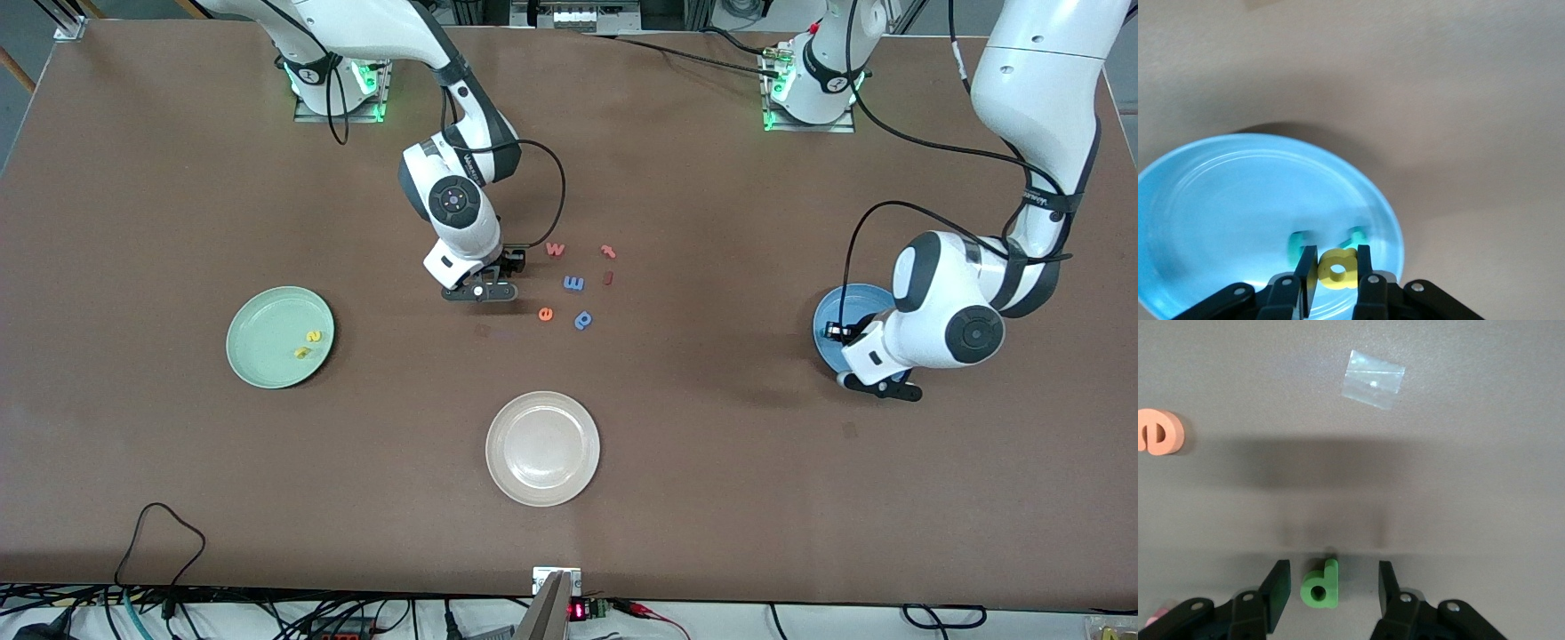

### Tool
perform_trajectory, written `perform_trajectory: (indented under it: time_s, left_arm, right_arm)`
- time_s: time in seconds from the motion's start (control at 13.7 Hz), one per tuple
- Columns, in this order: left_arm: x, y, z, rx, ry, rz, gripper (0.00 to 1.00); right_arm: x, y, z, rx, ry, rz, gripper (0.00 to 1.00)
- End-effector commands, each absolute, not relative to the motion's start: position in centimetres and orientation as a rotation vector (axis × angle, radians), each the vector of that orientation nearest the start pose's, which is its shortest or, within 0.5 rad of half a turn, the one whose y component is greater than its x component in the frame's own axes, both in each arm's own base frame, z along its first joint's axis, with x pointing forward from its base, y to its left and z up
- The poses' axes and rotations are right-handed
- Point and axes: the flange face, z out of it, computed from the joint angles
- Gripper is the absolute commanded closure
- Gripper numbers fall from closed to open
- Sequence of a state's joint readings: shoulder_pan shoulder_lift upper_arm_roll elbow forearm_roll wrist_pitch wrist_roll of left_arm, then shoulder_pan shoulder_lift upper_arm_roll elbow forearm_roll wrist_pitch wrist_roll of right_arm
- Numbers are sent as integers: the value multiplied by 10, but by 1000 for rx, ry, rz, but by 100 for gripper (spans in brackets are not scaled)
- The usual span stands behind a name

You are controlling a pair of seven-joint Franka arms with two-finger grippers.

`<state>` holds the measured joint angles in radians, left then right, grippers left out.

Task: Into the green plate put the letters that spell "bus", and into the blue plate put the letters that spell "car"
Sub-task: 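Release the yellow a onto the blue plate with the left gripper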

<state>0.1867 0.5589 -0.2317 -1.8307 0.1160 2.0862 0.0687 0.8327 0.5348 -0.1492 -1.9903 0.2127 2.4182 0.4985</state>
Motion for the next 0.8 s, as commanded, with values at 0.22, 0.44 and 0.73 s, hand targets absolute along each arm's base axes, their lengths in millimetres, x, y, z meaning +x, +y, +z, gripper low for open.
perform_trajectory:
  time_s: [0.22,0.44,0.73]
  left_arm:
    - [596,9,199,-3138,283,518,89]
    - [596,23,197,-3146,269,517,89]
    - [605,32,205,-3151,248,485,6]
  right_arm:
    - [455,390,179,-3135,-20,147,46]
    - [455,389,176,-3138,-19,149,50]
    - [456,388,174,-3140,-16,149,58]
